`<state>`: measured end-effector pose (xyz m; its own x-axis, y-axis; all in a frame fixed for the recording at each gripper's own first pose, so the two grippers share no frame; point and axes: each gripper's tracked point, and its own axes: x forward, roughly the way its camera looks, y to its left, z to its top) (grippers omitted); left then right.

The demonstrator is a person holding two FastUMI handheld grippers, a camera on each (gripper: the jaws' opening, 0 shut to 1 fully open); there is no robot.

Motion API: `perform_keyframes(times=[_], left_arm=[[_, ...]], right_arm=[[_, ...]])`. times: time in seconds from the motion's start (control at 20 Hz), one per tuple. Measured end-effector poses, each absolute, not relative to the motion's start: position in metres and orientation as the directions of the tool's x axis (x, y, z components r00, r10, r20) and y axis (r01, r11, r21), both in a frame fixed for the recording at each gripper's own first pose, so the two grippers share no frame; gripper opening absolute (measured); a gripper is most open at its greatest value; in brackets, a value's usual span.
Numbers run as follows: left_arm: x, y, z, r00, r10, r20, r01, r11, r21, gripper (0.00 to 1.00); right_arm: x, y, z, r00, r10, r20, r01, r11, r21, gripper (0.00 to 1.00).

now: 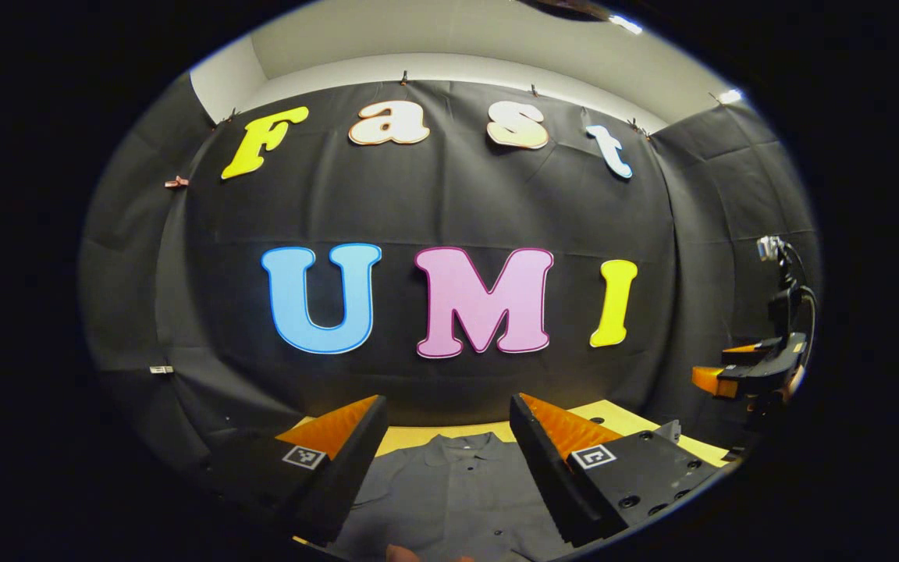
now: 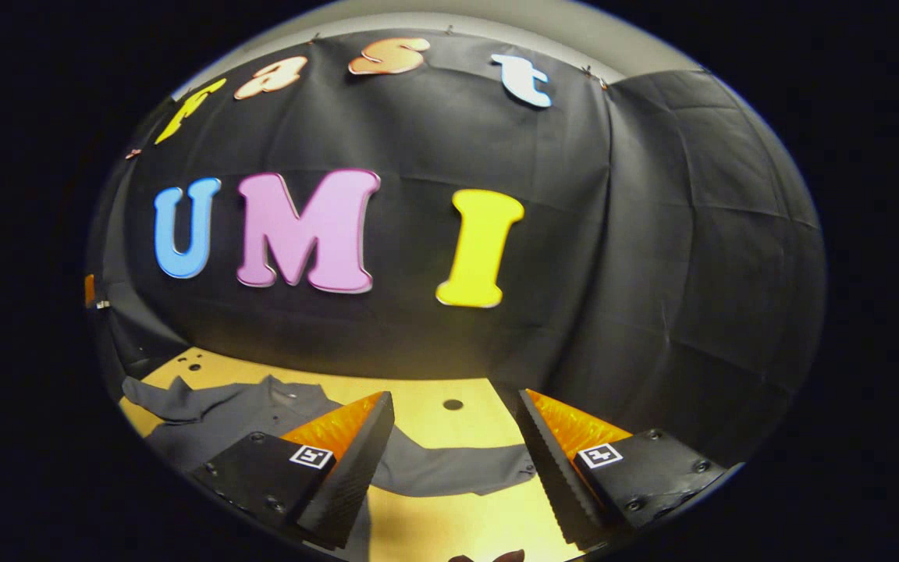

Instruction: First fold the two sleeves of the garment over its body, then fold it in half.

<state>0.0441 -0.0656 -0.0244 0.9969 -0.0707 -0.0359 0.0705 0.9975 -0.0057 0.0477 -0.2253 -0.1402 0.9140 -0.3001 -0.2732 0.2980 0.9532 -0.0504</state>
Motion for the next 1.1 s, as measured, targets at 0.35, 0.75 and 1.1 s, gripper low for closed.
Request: perform_keyframes(times=[0.35, 0.75, 1.1], left_arm=[[0.06, -0.103, -0.049, 0.991, -0.056, -0.123, 0.06, 0.998, 0.025, 0.98], [0.069, -0.139, -0.072, 0.976, -0.01, -0.218, 0.01, 1.0, 0.0, 0.96], [0.065, -0.138, -0.075, 0.968, 0.047, -0.245, -0.032, 0.997, 0.066, 0.96]], right_arm=[[0.078, -0.314, -0.265, 0.827, -0.322, -0.461, 0.35, 0.937, -0.027, 0.98], [0.108, -0.373, -0.39, 0.722, -0.315, -0.616, 0.374, 0.927, -0.036, 0.98], [0.12, -0.387, -0.46, 0.644, -0.275, -0.714, 0.396, 0.918, 0.003, 0.98]])
